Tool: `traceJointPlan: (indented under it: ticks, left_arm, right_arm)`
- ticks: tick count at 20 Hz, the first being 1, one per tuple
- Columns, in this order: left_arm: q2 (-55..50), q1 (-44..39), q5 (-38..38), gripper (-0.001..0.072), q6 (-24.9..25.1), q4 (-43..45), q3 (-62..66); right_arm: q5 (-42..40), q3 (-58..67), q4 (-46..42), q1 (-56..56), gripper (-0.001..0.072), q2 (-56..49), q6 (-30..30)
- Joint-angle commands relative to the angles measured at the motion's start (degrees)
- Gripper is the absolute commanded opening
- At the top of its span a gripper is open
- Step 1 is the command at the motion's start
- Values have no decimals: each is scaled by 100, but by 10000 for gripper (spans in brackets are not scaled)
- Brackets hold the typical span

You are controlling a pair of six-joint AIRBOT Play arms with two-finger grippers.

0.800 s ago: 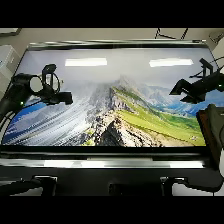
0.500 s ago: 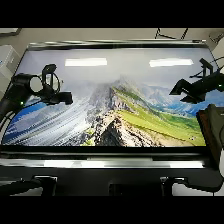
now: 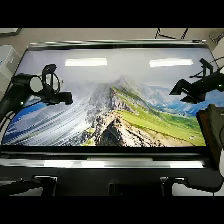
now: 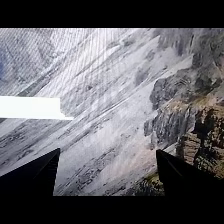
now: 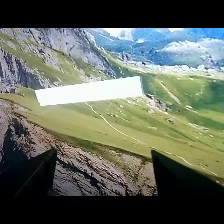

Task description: Fold the clothes and pants, and hang the long-sleeved shirts on hangers.

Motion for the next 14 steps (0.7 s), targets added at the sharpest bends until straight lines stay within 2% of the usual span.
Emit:
traceJointPlan:
  ticks: [1,5,7,9,10,11,12,13,14]
  left_arm:
    - [-48,-7,632,720,2,0,-4]
    - [-192,-44,2028,720,2,-24,-2]
    - [-282,-61,2492,720,2,-13,-2]
    - [-466,85,3460,720,-63,398,9]
    - [-621,356,3762,720,-511,581,122]
    - [-800,767,3571,720,-1263,573,378]
    - [-953,1202,3040,720,-2098,546,664]
    - [-1058,1665,2402,720,-2664,374,905]
    - [-1097,2184,1840,720,-2785,26,1025]
  right_arm:
    - [-546,-2,42,7,671,-4,101]
    - [-1510,-2,26,7,671,-4,98]
    - [-1902,-2,26,7,671,-4,98]
    - [-2470,-2,9,7,684,-7,66]
    - [-2876,-2,-33,7,689,-9,35]
    - [-3130,-2,-46,7,689,-9,35]
    - [-3178,-2,-44,7,689,-9,35]
    - [-3095,-2,-52,7,689,-11,33]
    - [-2924,-4,-96,7,689,-13,33]
